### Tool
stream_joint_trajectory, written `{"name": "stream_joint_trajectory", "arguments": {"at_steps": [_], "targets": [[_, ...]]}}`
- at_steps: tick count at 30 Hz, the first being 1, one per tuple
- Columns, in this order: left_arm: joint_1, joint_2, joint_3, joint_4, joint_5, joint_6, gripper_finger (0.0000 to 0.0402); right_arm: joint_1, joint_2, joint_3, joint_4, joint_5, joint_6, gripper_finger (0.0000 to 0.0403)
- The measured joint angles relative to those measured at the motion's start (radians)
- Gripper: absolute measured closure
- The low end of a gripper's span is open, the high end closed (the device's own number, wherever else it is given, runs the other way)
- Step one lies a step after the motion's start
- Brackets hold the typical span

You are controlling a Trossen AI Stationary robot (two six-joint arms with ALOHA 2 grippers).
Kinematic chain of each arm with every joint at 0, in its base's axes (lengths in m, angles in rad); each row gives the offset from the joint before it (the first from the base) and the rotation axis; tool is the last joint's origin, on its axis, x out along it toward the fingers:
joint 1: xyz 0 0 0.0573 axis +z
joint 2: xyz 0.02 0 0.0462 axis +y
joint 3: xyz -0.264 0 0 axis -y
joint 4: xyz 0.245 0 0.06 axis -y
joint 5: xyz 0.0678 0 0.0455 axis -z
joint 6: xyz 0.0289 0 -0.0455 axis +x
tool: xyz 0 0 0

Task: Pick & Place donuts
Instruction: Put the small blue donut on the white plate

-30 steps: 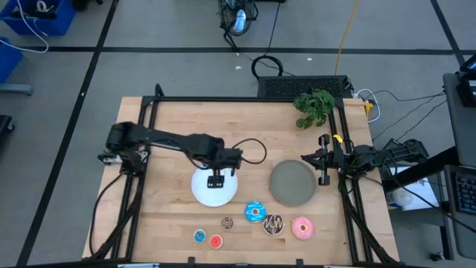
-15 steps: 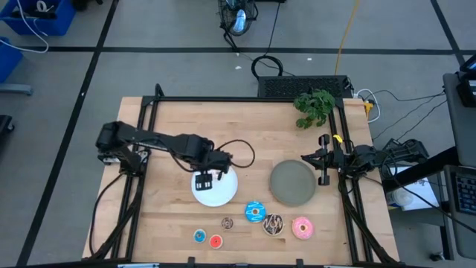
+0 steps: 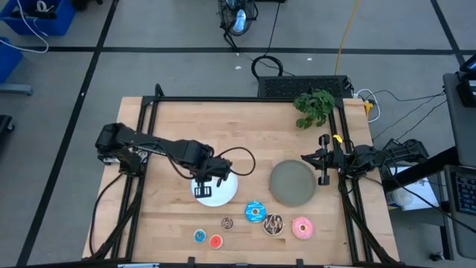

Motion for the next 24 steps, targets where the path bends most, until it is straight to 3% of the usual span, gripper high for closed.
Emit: {"name": "stream_joint_trajectory", "arguments": {"at_steps": [13,24], "targets": [[-0.037,0.0,0.0,0.054,-0.009,-0.029,0.0397,0.0,0.0,0.0,0.0,0.0,-0.003,0.0403],[-0.061,0.0,0.0,0.061,-0.009,0.0,0.0377,0.0,0.0,0.0,0.0,0.0,-0.003,0.0403]]}}
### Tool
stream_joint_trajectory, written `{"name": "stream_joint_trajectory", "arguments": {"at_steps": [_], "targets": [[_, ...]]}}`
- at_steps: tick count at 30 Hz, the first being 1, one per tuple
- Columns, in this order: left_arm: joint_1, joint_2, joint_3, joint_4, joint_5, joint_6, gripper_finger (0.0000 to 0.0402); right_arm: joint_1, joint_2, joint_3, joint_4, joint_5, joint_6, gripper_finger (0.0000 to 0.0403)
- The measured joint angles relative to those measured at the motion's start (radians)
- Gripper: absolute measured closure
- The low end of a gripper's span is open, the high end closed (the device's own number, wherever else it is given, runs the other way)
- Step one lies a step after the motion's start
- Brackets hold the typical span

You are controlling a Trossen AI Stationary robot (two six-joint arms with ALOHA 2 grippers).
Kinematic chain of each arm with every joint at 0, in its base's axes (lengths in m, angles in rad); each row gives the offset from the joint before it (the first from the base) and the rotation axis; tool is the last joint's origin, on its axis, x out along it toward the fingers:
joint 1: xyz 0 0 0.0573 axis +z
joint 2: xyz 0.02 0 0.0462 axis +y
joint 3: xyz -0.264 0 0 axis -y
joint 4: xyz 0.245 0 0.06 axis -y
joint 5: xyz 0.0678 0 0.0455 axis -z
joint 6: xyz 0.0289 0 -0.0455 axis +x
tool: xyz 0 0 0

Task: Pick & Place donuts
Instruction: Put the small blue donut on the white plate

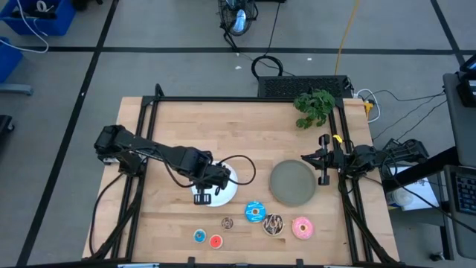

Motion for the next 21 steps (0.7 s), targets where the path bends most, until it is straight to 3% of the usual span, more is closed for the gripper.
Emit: {"name": "stream_joint_trajectory", "arguments": {"at_steps": [21], "targets": [[-0.016,0.0,0.0,0.061,0.0,-0.035,0.0376,0.0,0.0,0.0,0.0,0.0,0.0,0.0403]]}}
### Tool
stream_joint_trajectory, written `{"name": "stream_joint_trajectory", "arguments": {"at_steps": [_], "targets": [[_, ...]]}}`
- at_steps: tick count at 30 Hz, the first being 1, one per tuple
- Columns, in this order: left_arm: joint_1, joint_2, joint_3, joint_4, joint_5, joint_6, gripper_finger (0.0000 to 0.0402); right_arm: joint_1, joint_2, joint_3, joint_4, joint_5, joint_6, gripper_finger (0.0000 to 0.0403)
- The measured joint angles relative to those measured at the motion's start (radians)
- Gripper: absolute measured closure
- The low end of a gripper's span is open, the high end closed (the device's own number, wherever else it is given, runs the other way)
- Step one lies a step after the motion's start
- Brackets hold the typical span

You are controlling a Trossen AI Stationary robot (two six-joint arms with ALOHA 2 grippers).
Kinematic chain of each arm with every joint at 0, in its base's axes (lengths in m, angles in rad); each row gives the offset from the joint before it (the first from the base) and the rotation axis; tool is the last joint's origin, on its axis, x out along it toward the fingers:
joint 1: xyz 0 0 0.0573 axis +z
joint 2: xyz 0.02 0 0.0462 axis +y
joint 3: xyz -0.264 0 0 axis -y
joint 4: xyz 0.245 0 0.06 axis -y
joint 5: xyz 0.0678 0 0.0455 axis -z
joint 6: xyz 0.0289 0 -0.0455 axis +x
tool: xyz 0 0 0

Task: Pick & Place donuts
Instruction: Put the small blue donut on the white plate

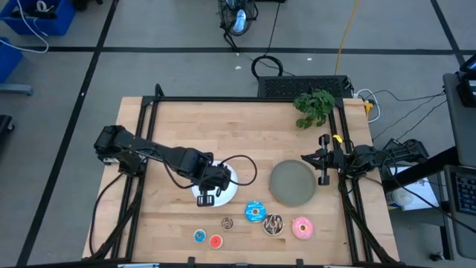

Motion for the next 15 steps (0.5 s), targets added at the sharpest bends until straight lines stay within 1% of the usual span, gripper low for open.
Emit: {"name": "stream_joint_trajectory", "arguments": {"at_steps": [3,6,10,15], "targets": [[-0.02,0.0,0.0,0.0,0.026,-0.01,0.0376,0.0,0.0,0.0,0.0,0.0,0.0,0.0403],[-0.041,0.0,0.0,0.0,0.051,-0.064,0.0376,0.0,0.0,0.0,0.0,0.0,0.0,0.0403],[-0.074,0.0,0.0,0.0,0.053,-0.119,0.0376,0.0,0.0,0.0,0.0,0.0,0.001,0.0403],[-0.13,0.0,0.0,0.004,0.053,-0.132,0.0376,0.0,0.0,0.0,0.0,0.0,0.01,0.0403]]}}
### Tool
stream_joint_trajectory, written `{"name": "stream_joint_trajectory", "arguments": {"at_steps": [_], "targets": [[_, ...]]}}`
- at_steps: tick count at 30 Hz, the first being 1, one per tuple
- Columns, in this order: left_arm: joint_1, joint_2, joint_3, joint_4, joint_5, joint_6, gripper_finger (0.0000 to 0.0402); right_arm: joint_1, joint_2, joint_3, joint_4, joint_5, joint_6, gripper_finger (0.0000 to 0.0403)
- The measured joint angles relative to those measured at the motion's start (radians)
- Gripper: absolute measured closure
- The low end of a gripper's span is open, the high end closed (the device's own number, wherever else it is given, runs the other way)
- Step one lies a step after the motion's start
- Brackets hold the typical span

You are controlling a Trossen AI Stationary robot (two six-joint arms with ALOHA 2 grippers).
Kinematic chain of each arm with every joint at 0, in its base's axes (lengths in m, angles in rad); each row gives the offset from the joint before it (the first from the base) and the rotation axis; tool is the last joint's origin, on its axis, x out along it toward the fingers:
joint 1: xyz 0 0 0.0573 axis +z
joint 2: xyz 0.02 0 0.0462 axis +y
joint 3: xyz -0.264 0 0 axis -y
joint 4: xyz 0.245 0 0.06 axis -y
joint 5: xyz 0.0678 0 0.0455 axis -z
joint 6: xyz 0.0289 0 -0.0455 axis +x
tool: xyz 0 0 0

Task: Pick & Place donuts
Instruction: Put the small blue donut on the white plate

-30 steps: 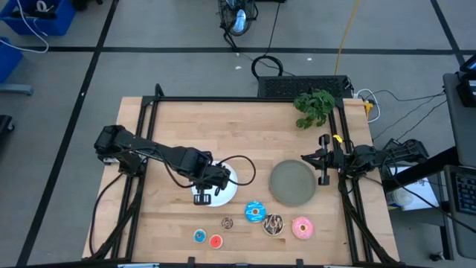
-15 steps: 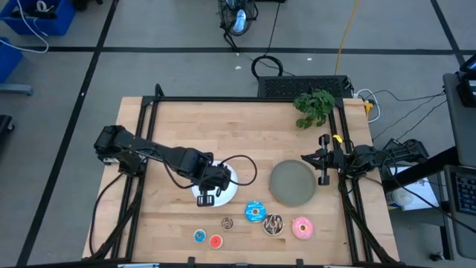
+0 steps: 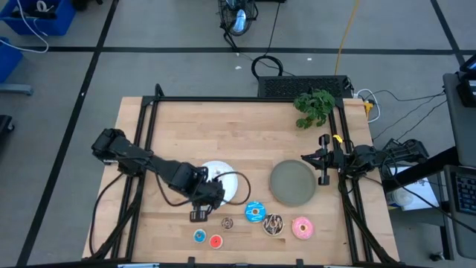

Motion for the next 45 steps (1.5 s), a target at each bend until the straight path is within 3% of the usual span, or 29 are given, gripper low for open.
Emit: {"name": "stream_joint_trajectory", "arguments": {"at_steps": [9,20,30,34,45], "targets": [[-0.058,0.005,0.0,0.023,0.039,-0.168,0.0376,0.0,0.0,0.0,0.0,0.0,0.0,0.0403],[-0.094,0.117,-0.001,0.077,0.19,-0.189,0.0376,0.0,0.0,0.0,0.0,0.001,-0.002,0.0403],[-0.158,0.114,0.085,0.085,0.073,-0.189,0.0376,0.0,0.0,0.0,0.0,0.001,-0.002,0.0403],[-0.181,0.116,0.131,0.082,0.035,-0.193,0.0394,0.0,0.0,0.0,0.0,0.001,-0.002,0.0403],[-0.224,0.115,0.145,0.102,0.075,-0.29,0.0399,0.0,0.0,0.0,0.001,0.001,0.001,0.0403]]}}
